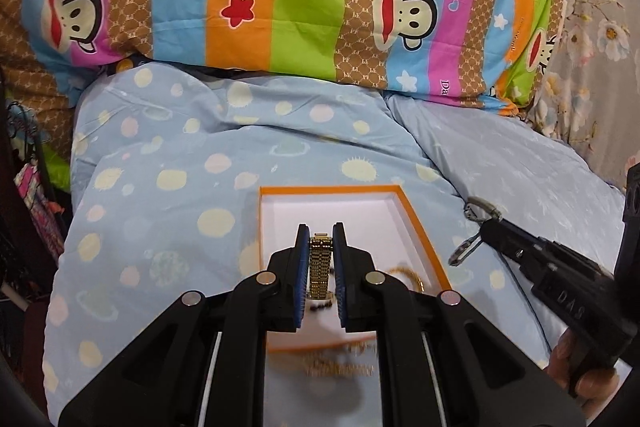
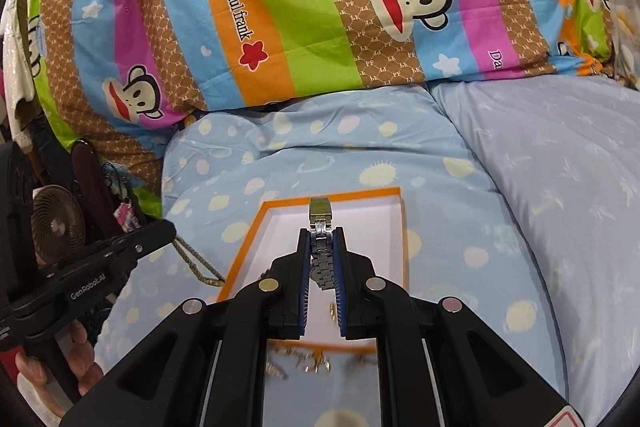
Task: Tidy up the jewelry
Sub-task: 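Lower both watches into the orange box and open both tools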
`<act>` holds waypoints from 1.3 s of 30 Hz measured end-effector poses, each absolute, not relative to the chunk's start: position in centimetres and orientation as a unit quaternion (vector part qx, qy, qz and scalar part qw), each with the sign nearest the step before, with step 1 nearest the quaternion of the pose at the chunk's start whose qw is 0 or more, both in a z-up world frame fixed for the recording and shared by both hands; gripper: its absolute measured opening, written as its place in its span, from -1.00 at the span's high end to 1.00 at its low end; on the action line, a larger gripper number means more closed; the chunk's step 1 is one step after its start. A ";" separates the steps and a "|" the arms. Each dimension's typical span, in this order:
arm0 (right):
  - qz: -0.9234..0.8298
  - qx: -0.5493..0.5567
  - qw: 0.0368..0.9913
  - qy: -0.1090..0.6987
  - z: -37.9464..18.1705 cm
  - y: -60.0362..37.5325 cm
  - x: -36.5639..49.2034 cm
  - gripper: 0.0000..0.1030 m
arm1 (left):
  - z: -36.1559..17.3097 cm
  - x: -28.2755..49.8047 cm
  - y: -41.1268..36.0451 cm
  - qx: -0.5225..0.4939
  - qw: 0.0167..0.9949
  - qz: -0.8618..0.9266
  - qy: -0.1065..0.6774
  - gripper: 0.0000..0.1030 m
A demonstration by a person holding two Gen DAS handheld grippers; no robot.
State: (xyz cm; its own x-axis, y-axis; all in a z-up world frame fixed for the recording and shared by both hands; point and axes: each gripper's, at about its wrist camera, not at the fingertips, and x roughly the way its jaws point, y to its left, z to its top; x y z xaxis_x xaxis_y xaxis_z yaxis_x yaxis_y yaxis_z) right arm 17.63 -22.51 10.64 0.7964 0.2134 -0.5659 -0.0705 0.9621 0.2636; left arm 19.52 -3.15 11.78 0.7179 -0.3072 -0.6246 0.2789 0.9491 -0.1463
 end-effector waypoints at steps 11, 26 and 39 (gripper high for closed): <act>0.062 0.095 0.928 0.355 4.8 -21.6 25.1 0.80 | 7.3 28.0 -6.4 -0.004 0.914 -0.153 0.375 0.79; 0.038 0.094 0.932 0.348 2.8 -21.9 25.8 0.39 | 5.3 30.3 -4.8 -0.035 0.929 -0.107 0.353 -0.25; 0.045 0.143 0.942 0.302 4.6 -24.6 12.0 0.11 | 5.7 18.8 2.7 -0.053 0.936 -0.079 0.339 -0.43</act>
State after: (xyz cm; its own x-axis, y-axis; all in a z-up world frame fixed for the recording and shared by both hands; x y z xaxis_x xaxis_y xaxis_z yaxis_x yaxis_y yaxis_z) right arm 12.04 -24.65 4.64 0.8141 0.1713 -0.5549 0.0012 0.9550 0.2965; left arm 18.77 2.69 5.65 0.7578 -0.1832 -0.6262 0.1114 0.9820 -0.1525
